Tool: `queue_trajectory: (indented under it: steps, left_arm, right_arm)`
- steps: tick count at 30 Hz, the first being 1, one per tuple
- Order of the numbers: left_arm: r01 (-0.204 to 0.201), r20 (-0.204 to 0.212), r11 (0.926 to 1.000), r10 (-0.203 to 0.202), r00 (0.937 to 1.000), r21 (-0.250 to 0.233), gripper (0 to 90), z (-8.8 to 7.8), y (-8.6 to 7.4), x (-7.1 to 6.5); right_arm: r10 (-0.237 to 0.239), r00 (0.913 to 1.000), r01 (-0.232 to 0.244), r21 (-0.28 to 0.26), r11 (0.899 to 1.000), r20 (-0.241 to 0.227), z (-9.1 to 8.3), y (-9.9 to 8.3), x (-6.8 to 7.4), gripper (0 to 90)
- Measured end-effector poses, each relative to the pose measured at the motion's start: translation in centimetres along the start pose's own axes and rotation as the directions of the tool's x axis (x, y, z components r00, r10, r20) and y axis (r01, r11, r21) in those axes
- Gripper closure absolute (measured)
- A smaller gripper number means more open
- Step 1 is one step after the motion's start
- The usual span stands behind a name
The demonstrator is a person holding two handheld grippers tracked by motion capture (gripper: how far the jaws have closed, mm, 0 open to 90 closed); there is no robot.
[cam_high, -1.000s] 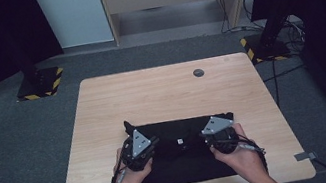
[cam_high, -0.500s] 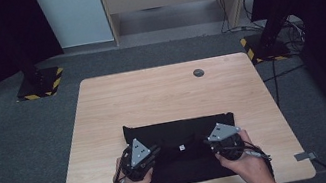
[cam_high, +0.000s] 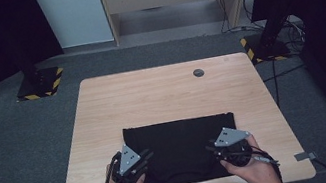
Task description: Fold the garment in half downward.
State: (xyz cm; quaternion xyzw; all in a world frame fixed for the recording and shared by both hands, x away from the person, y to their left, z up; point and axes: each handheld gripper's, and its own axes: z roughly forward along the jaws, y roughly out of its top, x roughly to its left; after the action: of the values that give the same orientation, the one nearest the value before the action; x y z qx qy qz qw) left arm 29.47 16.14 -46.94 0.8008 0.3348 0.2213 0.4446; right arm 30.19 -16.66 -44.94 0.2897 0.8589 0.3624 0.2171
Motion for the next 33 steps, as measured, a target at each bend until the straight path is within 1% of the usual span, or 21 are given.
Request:
queue_trajectory:
  steps: [3,5,6,8,9,11,13,16,20,24,26,30,31,33]
  left_arm:
    - [0.004,0.009,0.9999,-0.004,0.9999,0.012,74.4,0.6,-0.3,-0.2]
    - [0.003,0.017,0.9995,-0.003,0.9999,0.031,71.7,1.1,-0.6,-0.5]
    - [0.001,0.019,0.999,-0.002,0.9998,0.044,69.2,1.4,-0.8,-0.6]
    - [-0.001,0.019,0.9977,0.0,0.9998,0.067,62.8,2.0,-1.1,-0.8]
    - [-0.003,0.022,0.9973,0.001,0.9998,0.074,61.1,2.3,-1.2,-0.9]
    - [-0.004,0.018,0.9954,0.003,0.9998,0.096,56.6,3.0,-1.7,-0.9]
    - [0.008,0.017,0.9933,-0.01,0.9998,0.116,52.8,3.5,-2.2,-0.8]
    - [-0.001,0.007,0.9906,0.0,1.0,0.136,48.3,3.9,-2.8,-0.8]
    - [-0.014,0.01,0.9887,0.012,0.9999,0.149,46.4,4.3,-3.1,-0.9]
    - [-0.014,0.014,0.9857,0.012,0.9998,0.168,44.9,4.6,-3.4,-1.1]
    - [-0.022,0.021,0.9838,0.019,0.9996,0.178,44.6,4.8,-3.6,-1.2]
    - [-0.027,0.025,0.9833,0.023,0.9994,0.18,44.2,4.8,-3.7,-1.5]
    - [-0.027,0.024,0.9836,0.023,0.9994,0.178,44.0,4.8,-3.7,-1.5]
    - [-0.021,0.02,0.9839,0.017,0.9996,0.178,43.7,4.9,-3.7,-1.6]
  right_arm:
    - [0.015,0.9999,-0.015,0.014,1.0,-0.003,0.3,-0.5,-0.1,69.2]
    - [0.011,0.9999,-0.01,0.029,1.0,-0.012,0.7,-0.8,0.0,66.9]
    - [0.009,0.9999,-0.008,0.035,0.999,-0.014,0.9,-0.9,0.0,65.0]
    - [0.017,0.9997,-0.016,0.051,0.999,-0.019,1.3,-1.3,-0.1,62.4]
    - [0.026,0.9995,-0.025,0.057,0.998,-0.018,1.5,-1.5,-0.2,61.1]
    - [0.038,0.9991,-0.037,0.071,0.997,-0.017,2.0,-2.0,-0.5,58.4]
    - [0.055,0.9983,-0.053,0.086,0.995,-0.018,2.4,-2.5,-0.7,58.0]
    - [0.055,0.9981,-0.051,0.126,0.991,-0.026,3.3,-3.6,-0.8,56.9]
    - [0.065,0.9972,-0.059,0.159,0.986,-0.036,4.0,-4.9,-0.6,55.7]
    - [0.06,0.9975,-0.053,0.18,0.982,-0.038,4.2,-5.8,-0.5,54.5]
    - [0.057,0.9976,-0.048,0.193,0.98,-0.04,4.3,-6.2,-0.5,53.8]
    - [0.072,0.996,-0.061,0.192,0.979,-0.053,3.9,-6.5,-0.7,51.8]
    - [0.082,0.9949,-0.07,0.191,0.979,-0.059,3.9,-6.6,-0.7,51.2]
    - [0.105,0.9926,-0.093,0.169,0.981,-0.061,3.8,-6.3,-0.9,50.6]
